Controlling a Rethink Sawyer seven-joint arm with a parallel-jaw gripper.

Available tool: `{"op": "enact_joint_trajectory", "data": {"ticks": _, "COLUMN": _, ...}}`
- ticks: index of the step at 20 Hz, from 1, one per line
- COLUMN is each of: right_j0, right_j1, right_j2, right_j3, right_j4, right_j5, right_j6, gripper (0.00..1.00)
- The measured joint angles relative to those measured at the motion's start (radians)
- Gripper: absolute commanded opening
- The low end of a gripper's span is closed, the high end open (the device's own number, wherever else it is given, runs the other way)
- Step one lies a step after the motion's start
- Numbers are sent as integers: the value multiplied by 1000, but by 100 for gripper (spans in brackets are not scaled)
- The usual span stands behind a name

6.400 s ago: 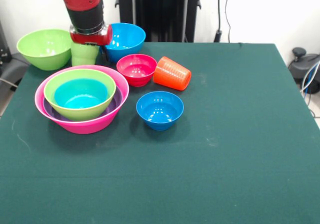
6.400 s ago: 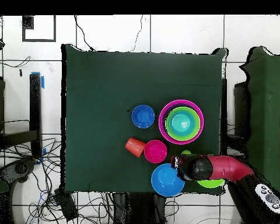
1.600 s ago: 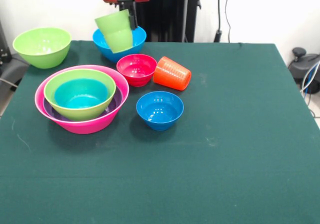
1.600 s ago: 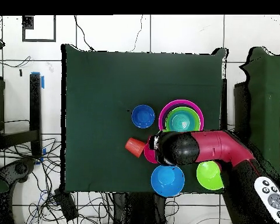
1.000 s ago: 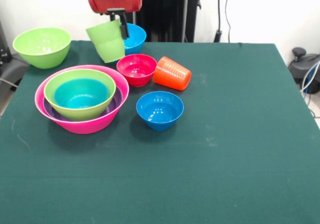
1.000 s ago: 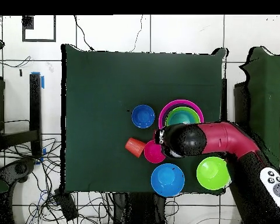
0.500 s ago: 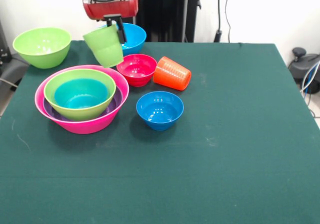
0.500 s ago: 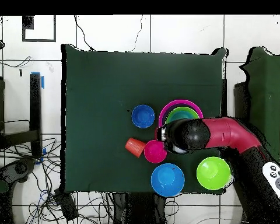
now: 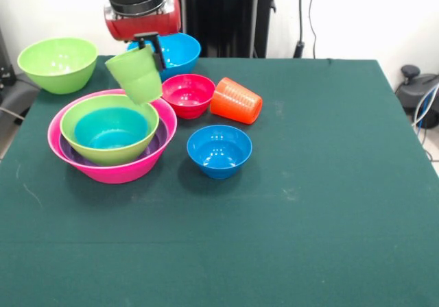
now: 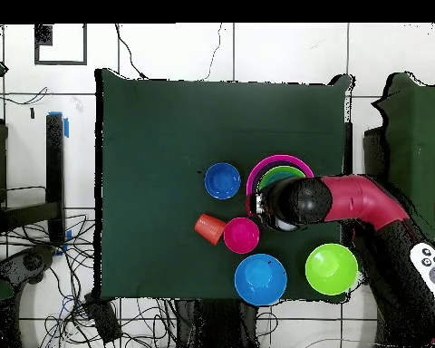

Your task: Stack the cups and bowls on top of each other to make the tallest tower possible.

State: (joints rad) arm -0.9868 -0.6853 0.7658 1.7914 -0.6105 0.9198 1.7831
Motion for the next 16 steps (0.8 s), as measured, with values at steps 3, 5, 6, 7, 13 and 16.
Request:
{"op": "enact_joint_trajectory", "data": {"ticks": 3, "right_j0": -2, "right_j1": 18, "right_j2": 1, "right_j3": -23, "right_j4": -10, "right_j5": 7, "right_j6": -23, "gripper": 0}}
{"op": "enact_joint_trajectory", "data": {"ticks": 5, "right_j0": -3, "right_j1": 29, "right_j2": 1, "right_j3": -39, "right_j4": -16, "right_j5": 12, "right_j6": -38, "gripper": 0}}
{"op": "enact_joint_trajectory", "data": {"ticks": 6, "right_j0": -3, "right_j1": 34, "right_j2": 2, "right_j3": -45, "right_j4": -17, "right_j5": 14, "right_j6": -45, "gripper": 0}}
{"op": "enact_joint_trajectory", "data": {"ticks": 7, "right_j0": -3, "right_j1": 38, "right_j2": 3, "right_j3": -50, "right_j4": -17, "right_j5": 17, "right_j6": -51, "gripper": 0}}
{"op": "enact_joint_trajectory", "data": {"ticks": 13, "right_j0": -3, "right_j1": 57, "right_j2": 8, "right_j3": -81, "right_j4": -19, "right_j5": 43, "right_j6": -82, "gripper": 0}}
{"op": "enact_joint_trajectory", "data": {"ticks": 16, "right_j0": -3, "right_j1": 68, "right_j2": 9, "right_j3": -100, "right_j4": -20, "right_j5": 63, "right_j6": -102, "gripper": 0}}
